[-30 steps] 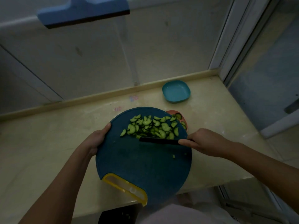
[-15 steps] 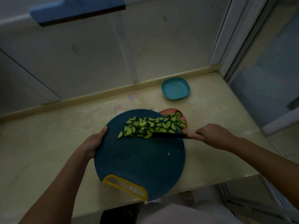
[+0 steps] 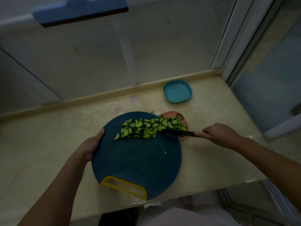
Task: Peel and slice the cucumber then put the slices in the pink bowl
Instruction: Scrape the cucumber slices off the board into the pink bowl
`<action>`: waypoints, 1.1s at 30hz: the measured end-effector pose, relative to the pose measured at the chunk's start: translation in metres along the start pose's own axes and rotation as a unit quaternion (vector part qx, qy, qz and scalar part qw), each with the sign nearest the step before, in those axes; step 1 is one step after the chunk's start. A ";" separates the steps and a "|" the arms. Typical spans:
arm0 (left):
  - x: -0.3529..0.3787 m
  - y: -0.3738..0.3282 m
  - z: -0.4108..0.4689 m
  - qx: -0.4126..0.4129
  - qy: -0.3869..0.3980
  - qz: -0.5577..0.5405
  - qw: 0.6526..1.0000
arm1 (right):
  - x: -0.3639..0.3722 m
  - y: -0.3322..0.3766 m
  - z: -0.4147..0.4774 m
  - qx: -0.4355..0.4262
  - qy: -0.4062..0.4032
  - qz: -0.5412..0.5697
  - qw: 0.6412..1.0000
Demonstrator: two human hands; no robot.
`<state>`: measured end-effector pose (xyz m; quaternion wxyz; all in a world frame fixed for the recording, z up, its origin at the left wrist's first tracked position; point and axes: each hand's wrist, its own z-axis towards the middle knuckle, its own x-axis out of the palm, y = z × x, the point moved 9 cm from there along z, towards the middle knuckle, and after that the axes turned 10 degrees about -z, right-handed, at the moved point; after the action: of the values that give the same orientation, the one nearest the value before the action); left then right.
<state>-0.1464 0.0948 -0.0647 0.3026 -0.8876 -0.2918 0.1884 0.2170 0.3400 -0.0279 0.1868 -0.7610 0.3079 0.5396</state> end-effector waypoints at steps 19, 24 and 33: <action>0.003 -0.007 -0.010 -0.017 -0.002 0.011 1.000 | 0.017 -0.003 -0.037 0.105 -0.003 0.150 0.983; 0.002 -0.010 -0.015 -0.024 -0.003 0.013 1.000 | 0.026 0.039 -0.043 0.041 -0.001 0.132 0.990; -0.008 -0.011 -0.021 -0.010 -0.001 0.009 1.000 | 0.031 0.037 -0.041 0.038 -0.036 0.100 0.994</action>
<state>-0.1462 0.0878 -0.0408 0.2919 -0.8929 -0.2860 0.1891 0.2281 0.2791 -0.0414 0.1718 -0.6989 0.3956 0.5706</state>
